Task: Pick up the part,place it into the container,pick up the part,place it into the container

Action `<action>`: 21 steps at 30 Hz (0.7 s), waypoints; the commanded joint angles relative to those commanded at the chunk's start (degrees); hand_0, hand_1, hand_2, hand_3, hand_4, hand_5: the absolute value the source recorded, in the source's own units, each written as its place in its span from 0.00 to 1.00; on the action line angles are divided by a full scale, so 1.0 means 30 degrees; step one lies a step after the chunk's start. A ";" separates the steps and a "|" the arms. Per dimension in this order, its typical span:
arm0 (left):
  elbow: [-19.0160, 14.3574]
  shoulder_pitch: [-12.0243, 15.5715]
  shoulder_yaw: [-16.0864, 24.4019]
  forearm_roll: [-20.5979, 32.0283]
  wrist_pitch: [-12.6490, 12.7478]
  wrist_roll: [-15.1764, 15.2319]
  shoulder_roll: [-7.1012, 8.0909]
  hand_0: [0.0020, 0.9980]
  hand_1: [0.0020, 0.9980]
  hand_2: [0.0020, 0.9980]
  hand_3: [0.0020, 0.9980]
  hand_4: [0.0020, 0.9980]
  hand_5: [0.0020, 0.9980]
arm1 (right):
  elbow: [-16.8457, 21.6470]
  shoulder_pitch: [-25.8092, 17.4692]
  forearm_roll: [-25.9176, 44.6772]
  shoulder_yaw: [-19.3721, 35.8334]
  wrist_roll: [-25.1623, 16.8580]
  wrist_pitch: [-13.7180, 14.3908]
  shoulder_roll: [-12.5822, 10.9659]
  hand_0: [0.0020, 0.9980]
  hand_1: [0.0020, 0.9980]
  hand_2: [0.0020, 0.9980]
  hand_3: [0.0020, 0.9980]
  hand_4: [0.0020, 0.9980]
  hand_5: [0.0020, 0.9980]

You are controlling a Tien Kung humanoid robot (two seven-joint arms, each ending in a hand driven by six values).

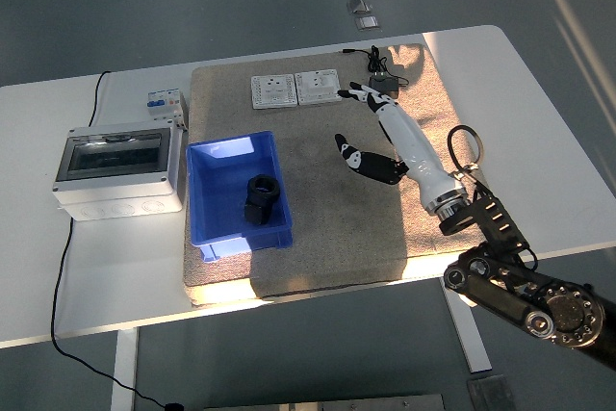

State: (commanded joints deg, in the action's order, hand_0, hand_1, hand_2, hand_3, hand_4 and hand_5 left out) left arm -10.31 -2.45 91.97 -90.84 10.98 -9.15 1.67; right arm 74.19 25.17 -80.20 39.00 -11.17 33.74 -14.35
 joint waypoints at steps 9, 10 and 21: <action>0.0000 0.0228 -0.0409 0.0400 0.0001 0.0311 -0.0280 0.68 0.67 0.68 0.65 0.69 0.79 | 0.1345 -0.4914 0.5071 0.4039 -0.4726 -0.0271 -0.0579 0.77 0.65 0.69 0.67 0.61 0.25; 0.0000 0.0209 -0.0417 0.0308 -0.0028 0.0319 -0.0294 0.68 0.67 0.68 0.65 0.69 0.79 | 0.1344 -0.5172 0.5445 0.4050 -0.5086 -0.0302 -0.0476 0.77 0.65 0.69 0.67 0.61 0.25; 0.0000 -0.0079 -0.0613 -0.0221 -0.0224 0.0256 -0.0119 0.68 0.67 0.68 0.64 0.68 0.76 | 0.1233 -0.5461 0.8194 0.4676 -0.7165 -0.0141 -0.0107 0.75 0.60 0.67 0.65 0.60 0.27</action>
State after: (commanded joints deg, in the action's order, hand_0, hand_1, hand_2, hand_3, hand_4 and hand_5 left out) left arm -10.31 -2.68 90.13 -91.50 10.31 -8.39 1.32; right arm 77.89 8.79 -55.62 53.03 -32.66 33.32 -14.67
